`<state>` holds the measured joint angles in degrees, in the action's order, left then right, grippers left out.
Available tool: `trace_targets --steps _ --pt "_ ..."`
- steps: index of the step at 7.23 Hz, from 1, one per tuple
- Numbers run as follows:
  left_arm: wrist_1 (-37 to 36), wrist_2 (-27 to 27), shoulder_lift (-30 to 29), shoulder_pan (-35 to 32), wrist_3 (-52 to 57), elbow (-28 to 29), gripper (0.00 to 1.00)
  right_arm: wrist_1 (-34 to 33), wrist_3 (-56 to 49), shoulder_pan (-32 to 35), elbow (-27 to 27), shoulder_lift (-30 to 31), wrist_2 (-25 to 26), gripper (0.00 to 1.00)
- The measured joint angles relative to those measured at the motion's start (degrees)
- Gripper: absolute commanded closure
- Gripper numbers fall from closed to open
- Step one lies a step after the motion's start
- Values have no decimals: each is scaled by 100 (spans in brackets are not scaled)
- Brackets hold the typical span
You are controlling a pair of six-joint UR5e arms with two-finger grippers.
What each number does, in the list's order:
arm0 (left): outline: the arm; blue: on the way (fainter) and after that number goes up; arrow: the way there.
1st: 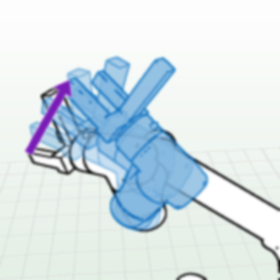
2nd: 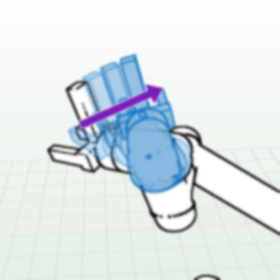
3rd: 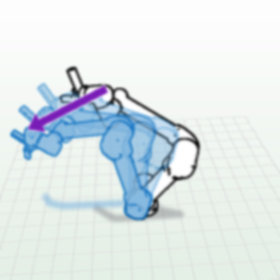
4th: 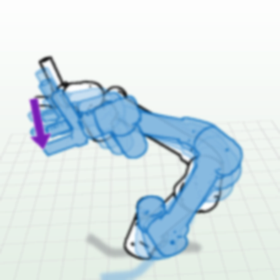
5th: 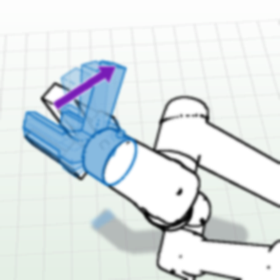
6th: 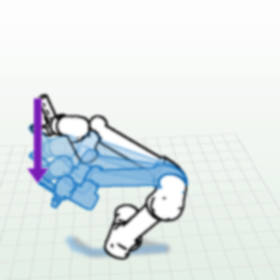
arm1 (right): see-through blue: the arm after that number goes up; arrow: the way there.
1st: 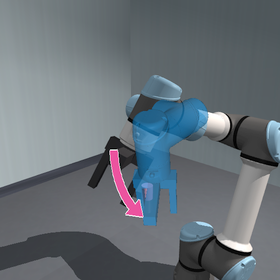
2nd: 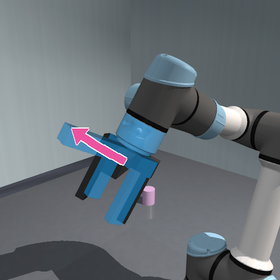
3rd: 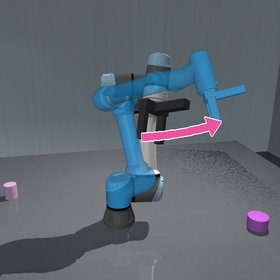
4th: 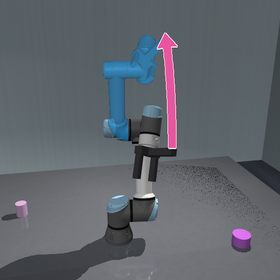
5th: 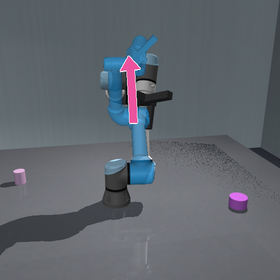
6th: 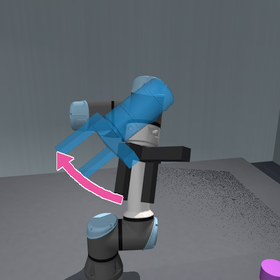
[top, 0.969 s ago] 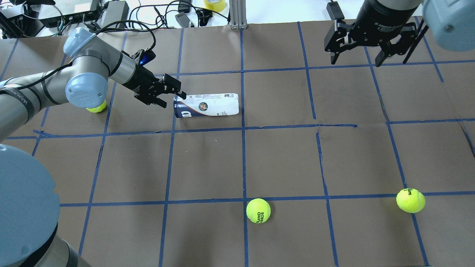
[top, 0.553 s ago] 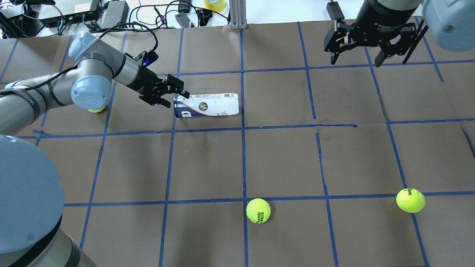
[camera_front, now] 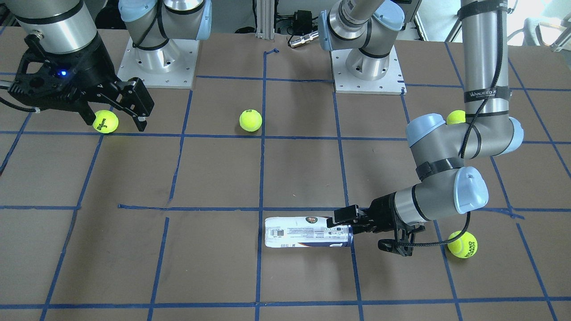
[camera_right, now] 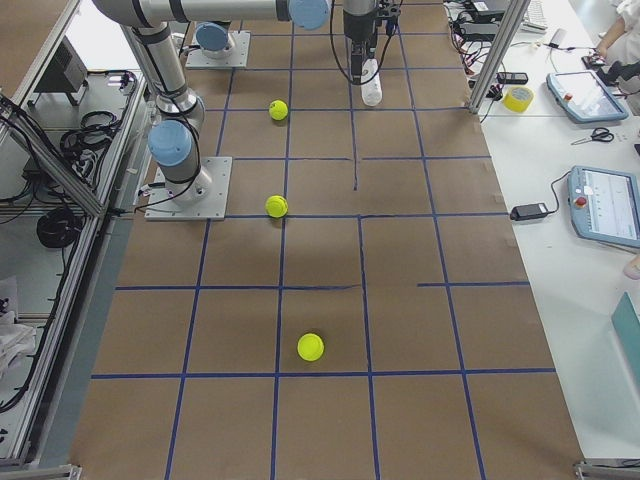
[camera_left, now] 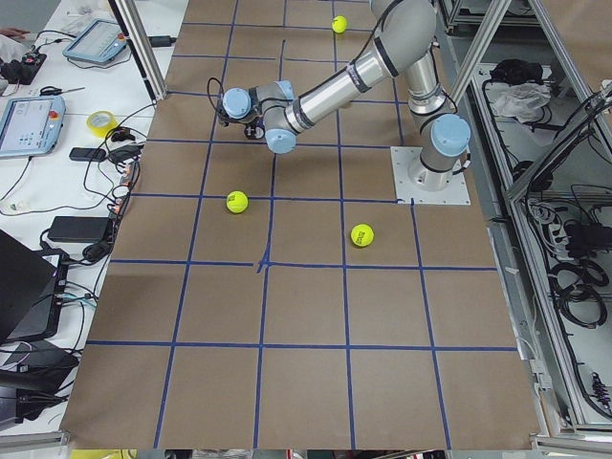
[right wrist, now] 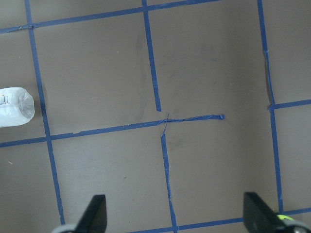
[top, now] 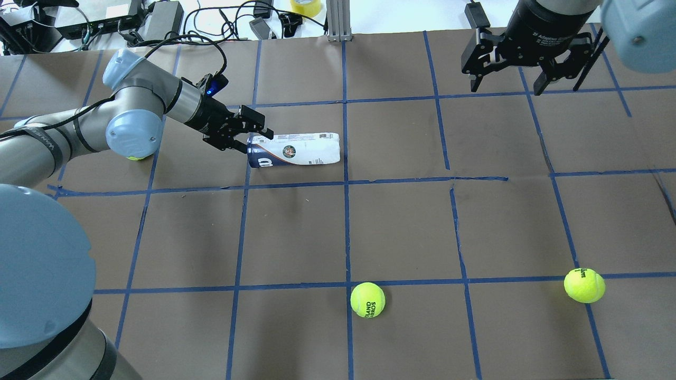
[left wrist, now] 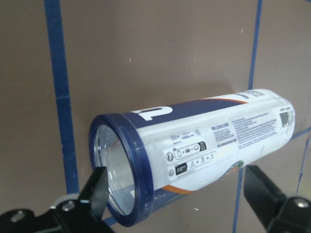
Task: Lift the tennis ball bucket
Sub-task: 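Close the left gripper on the can's lid end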
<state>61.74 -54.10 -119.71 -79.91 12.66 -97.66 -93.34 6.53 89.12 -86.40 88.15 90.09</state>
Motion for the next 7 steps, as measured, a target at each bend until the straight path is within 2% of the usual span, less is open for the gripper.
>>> trace_targets --steps 1,2,4,5,7 --pt "-8 37 -32 -4 -5 3 1 0 0 0 0 0 0 0" --pt "-10 62 -57 -8 -10 10 5 0 1 0 0 0 0 0" --pt "-9 129 -78 -17 -19 20 60 0 4 0 0 0 0 0" --pt "-7 232 -80 -21 -26 28 100 0 5 0 0 0 0 0" --pt "4 289 -74 -24 -57 44 100 0 6 0 0 0 0 0"
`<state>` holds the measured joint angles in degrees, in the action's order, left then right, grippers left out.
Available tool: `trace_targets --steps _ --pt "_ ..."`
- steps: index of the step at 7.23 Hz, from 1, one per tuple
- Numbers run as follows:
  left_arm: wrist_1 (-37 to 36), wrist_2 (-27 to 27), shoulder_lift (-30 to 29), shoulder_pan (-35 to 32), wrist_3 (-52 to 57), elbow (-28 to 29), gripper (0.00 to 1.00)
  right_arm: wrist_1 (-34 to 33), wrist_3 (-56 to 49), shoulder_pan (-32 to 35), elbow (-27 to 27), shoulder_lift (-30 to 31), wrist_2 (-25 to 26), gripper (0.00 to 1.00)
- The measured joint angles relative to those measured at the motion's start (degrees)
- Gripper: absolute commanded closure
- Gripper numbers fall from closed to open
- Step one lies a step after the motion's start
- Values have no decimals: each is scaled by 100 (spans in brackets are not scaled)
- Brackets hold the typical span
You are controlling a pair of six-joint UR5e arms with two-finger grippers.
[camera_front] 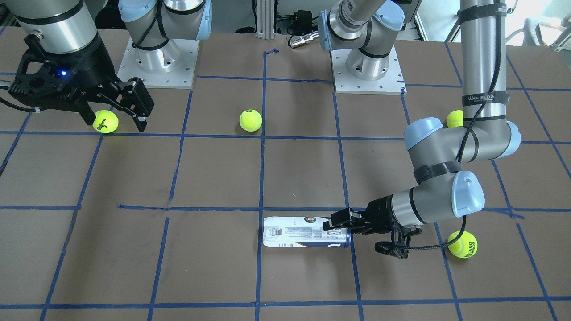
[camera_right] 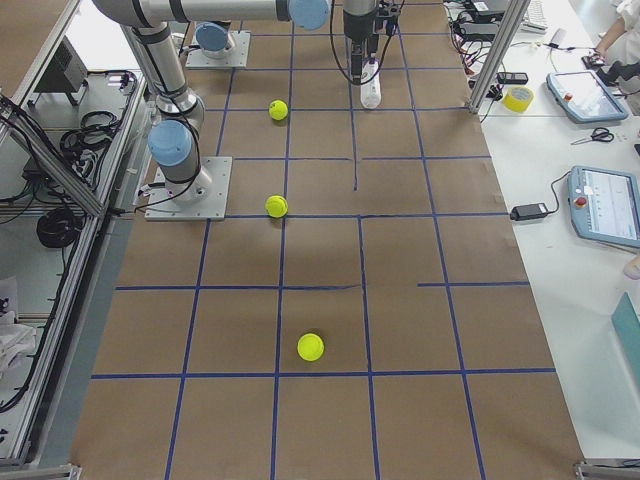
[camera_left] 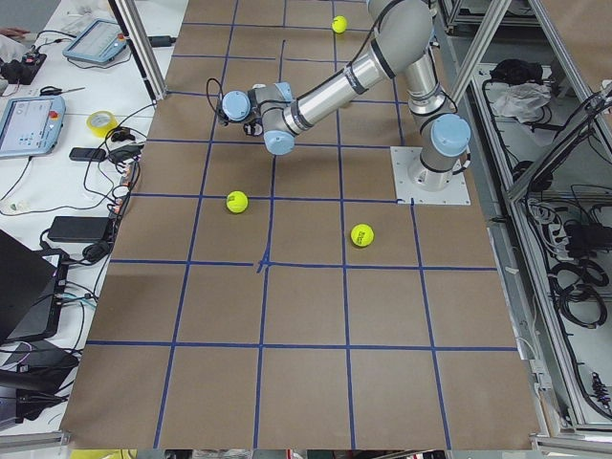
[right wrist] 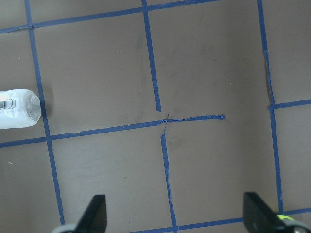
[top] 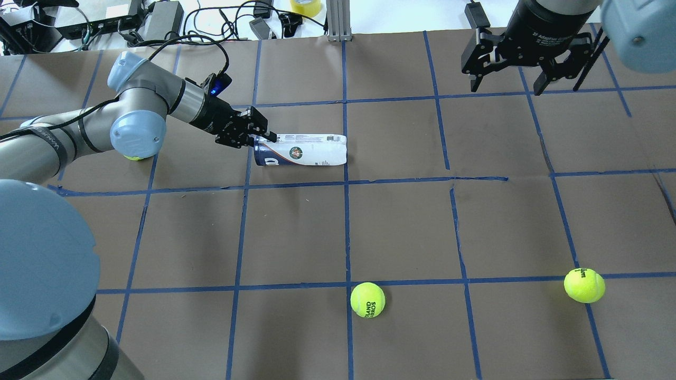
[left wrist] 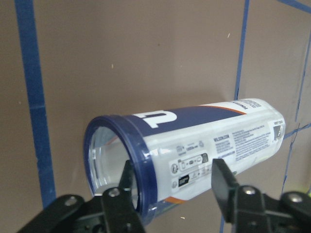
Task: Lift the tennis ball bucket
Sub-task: 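Close the left gripper on the can's lid end, then tilt the can upright with the left gripper and set it down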
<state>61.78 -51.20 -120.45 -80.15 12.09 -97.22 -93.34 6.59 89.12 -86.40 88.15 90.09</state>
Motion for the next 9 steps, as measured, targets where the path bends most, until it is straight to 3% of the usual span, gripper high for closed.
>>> trace_targets --steps 3,4,9 --pt "23 -126 165 -10 -468 111 100 0 0 0 0 0 0 0" --pt "104 -397 263 -54 -706 324 100 0 0 0 0 0 0 0" --pt "740 -2621 588 -953 -1711 1660 100 0 0 0 0 0 0 0"
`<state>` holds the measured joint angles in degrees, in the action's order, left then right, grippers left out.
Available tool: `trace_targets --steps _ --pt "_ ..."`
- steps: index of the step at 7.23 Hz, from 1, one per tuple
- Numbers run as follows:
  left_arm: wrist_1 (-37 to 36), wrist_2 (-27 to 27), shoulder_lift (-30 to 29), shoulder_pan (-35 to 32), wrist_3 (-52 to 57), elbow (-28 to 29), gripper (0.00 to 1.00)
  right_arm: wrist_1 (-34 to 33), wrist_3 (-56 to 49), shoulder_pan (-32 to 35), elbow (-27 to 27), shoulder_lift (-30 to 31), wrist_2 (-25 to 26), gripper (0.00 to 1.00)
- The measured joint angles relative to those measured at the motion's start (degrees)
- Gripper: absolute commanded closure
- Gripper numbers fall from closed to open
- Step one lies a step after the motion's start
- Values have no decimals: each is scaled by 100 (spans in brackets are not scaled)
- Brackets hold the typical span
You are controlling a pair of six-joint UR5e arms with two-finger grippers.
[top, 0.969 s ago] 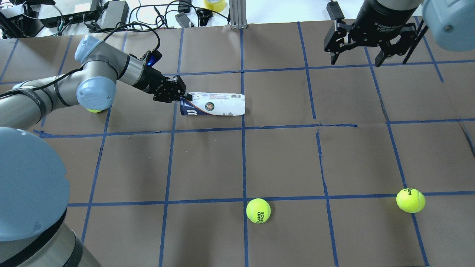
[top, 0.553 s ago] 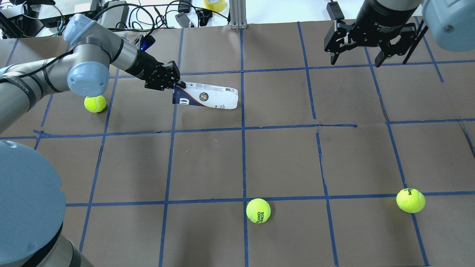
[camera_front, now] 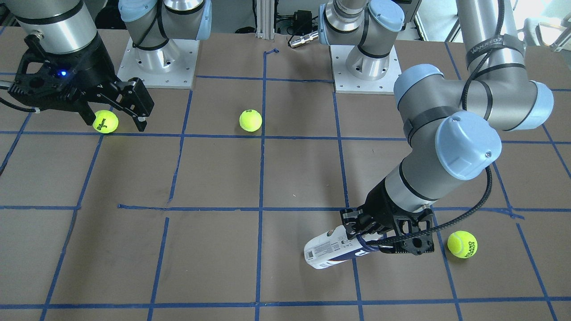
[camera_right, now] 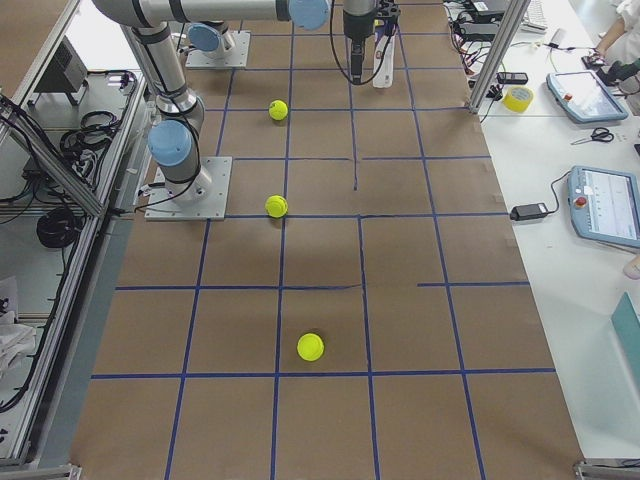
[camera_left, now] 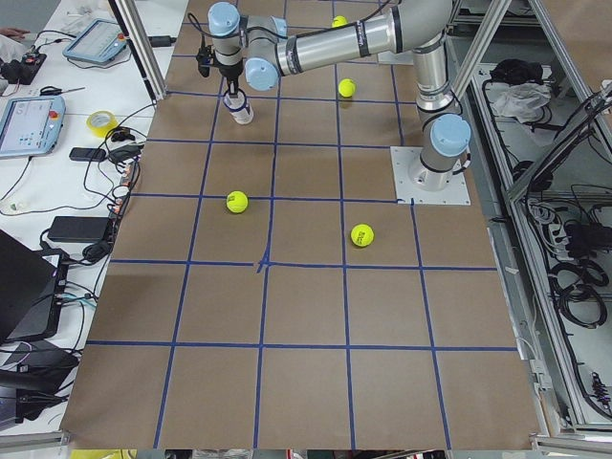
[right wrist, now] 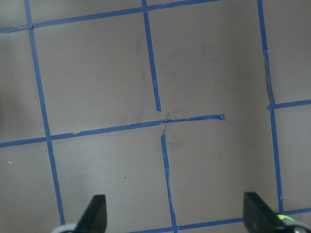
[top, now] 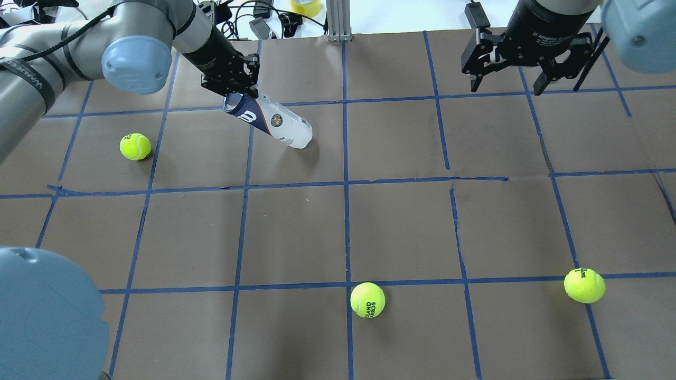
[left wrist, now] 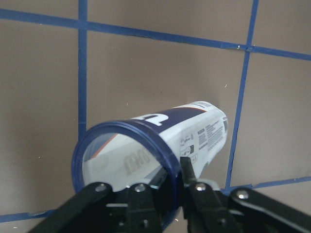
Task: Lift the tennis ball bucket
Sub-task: 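Tilt the can upright with the left gripper and set it down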
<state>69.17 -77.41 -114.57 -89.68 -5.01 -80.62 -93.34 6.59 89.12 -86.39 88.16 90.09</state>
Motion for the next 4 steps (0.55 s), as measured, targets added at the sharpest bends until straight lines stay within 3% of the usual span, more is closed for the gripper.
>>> trace_targets --steps 4 --pt "100 -1130 -41 -631 147 317 100 0 -8 0 0 0 0 0"
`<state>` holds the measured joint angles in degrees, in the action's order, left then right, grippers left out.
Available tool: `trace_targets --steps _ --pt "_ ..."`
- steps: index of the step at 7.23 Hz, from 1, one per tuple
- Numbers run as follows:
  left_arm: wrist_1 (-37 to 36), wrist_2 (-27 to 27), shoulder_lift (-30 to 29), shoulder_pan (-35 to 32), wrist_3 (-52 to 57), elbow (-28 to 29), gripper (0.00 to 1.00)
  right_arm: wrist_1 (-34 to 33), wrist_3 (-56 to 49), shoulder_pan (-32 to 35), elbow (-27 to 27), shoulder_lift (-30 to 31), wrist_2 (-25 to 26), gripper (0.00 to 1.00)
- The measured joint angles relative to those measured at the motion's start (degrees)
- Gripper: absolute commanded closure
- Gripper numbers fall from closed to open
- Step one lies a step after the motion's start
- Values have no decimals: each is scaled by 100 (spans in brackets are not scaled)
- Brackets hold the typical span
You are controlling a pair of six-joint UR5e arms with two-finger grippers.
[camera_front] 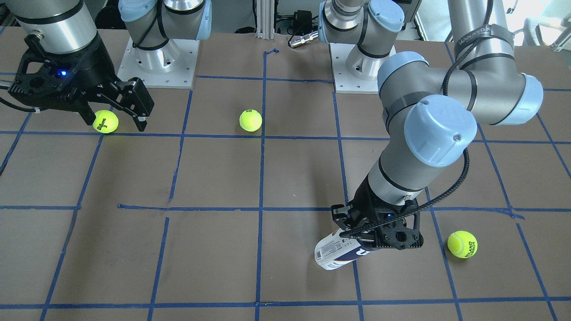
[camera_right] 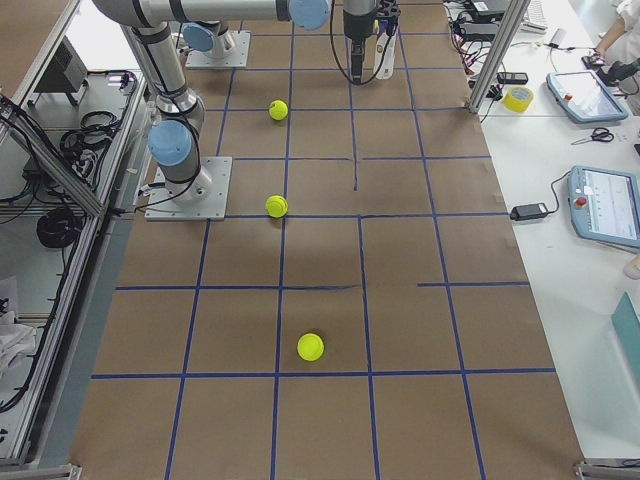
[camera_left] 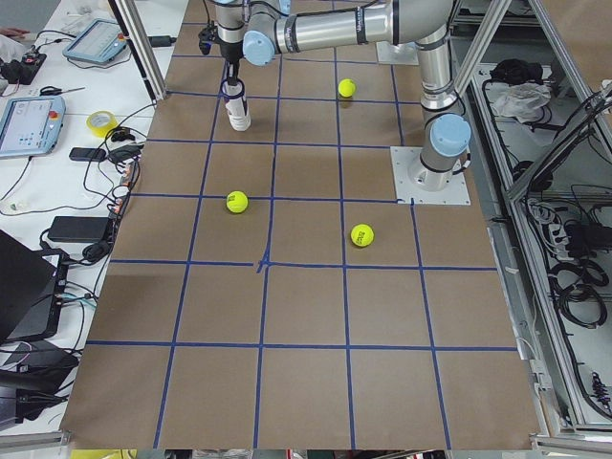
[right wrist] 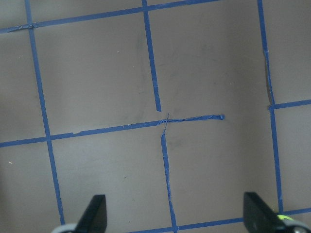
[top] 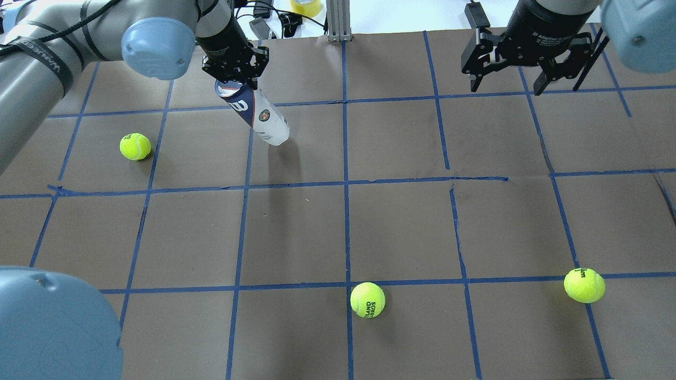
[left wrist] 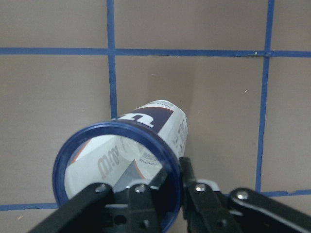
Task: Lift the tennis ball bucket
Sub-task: 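Tilt the can upright with the left gripper and set it down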
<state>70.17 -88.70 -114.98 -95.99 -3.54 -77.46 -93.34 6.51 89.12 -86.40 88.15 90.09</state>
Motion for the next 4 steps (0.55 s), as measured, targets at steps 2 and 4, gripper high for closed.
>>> trace_targets --steps 2,4 --pt "3 -320 -61 -245 355 53 100 0 -3 0 0 0 5 0" --pt "-10 -379 -110 -378 719 57 100 2 -3 0 0 0 8 0"
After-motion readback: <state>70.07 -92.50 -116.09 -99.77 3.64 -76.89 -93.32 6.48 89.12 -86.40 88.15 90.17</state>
